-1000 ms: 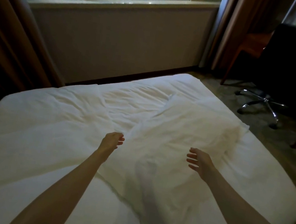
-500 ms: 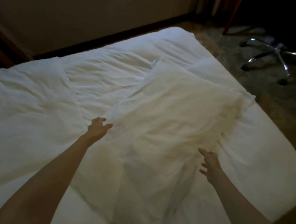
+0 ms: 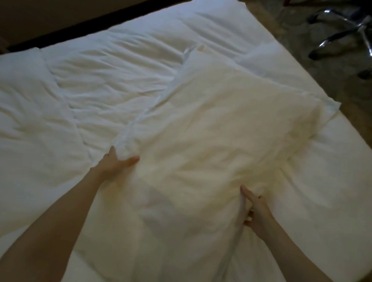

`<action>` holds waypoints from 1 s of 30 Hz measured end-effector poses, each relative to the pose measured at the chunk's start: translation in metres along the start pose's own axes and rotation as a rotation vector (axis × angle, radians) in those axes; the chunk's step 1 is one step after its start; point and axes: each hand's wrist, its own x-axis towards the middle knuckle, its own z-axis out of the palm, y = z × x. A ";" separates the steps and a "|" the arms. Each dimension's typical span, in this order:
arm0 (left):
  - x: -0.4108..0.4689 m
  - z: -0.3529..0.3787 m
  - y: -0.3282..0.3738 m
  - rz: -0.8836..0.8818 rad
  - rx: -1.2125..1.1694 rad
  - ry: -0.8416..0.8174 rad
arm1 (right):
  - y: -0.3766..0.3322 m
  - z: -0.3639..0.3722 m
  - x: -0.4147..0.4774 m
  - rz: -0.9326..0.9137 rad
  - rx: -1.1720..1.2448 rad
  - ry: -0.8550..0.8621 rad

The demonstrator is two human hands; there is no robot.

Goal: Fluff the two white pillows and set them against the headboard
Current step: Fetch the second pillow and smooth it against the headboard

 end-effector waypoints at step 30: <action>-0.265 -0.065 0.049 0.425 -0.267 0.686 | -0.039 0.042 -0.149 -0.401 0.042 -0.151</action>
